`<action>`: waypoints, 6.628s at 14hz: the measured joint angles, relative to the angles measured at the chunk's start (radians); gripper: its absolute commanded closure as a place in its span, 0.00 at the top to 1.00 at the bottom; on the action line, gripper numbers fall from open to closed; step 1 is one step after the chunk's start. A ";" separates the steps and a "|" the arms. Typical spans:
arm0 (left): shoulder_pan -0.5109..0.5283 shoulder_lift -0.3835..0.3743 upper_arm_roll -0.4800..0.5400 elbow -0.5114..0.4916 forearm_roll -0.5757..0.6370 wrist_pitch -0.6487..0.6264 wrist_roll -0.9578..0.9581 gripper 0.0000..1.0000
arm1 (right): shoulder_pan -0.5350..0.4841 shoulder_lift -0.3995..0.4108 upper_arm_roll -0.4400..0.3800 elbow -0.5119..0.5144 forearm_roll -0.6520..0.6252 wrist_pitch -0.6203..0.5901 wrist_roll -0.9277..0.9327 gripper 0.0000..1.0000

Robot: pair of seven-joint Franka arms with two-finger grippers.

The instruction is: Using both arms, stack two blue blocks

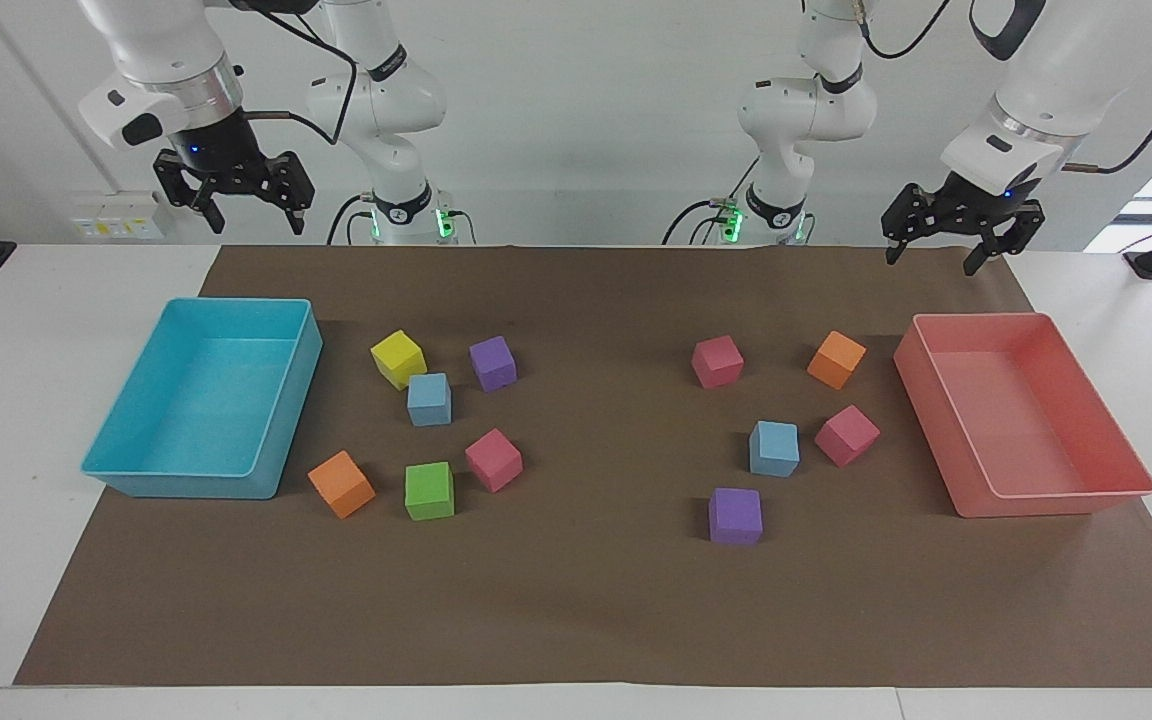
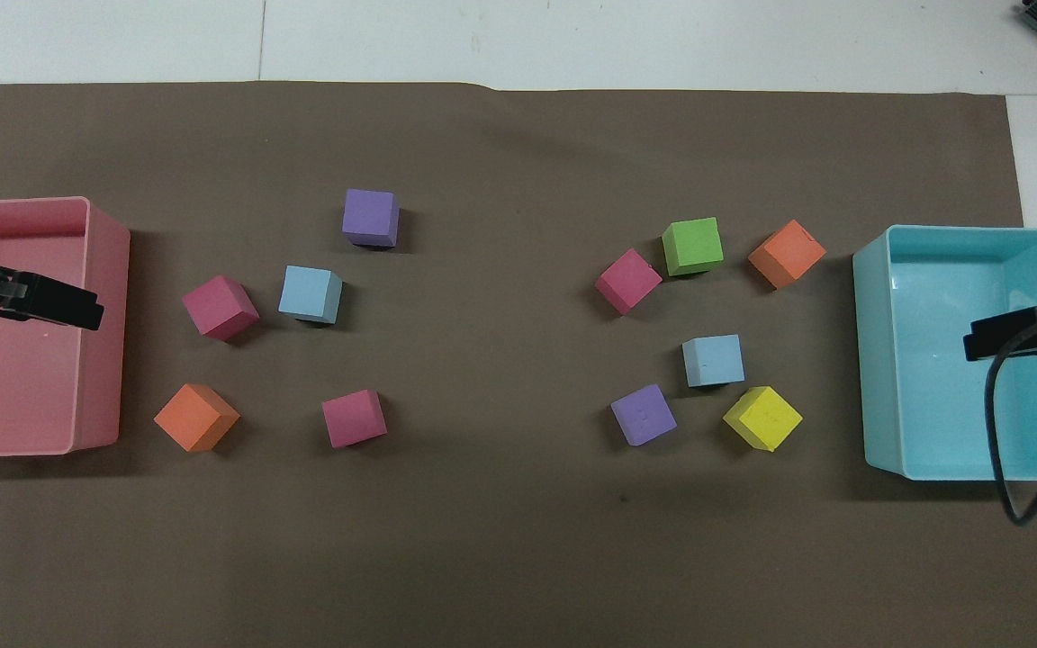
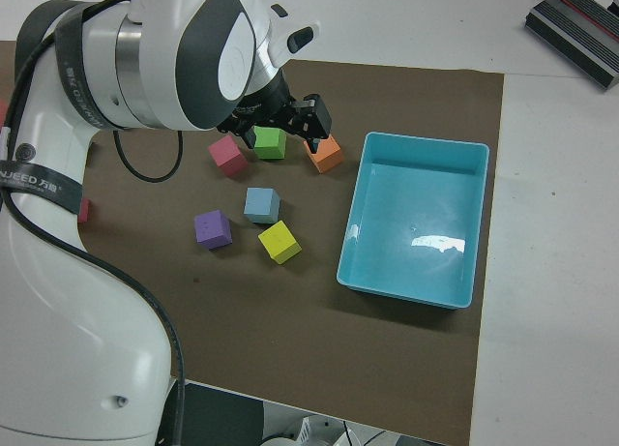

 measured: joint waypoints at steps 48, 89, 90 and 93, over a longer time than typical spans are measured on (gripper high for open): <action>-0.002 -0.001 -0.015 0.000 0.000 0.000 0.001 1.00 | 0.000 -0.002 0.000 -0.006 0.000 -0.002 0.000 1.00; 0.000 -0.001 0.008 0.000 0.000 -0.001 0.000 1.00 | 0.198 0.259 0.024 -0.460 0.040 0.711 0.192 1.00; 0.000 -0.001 0.008 0.000 0.000 -0.001 0.000 1.00 | 0.198 0.260 0.024 -0.468 0.047 0.715 0.192 1.00; 0.000 -0.001 0.008 0.000 0.000 -0.001 0.000 1.00 | 0.198 0.269 0.024 -0.486 0.051 0.744 0.192 1.00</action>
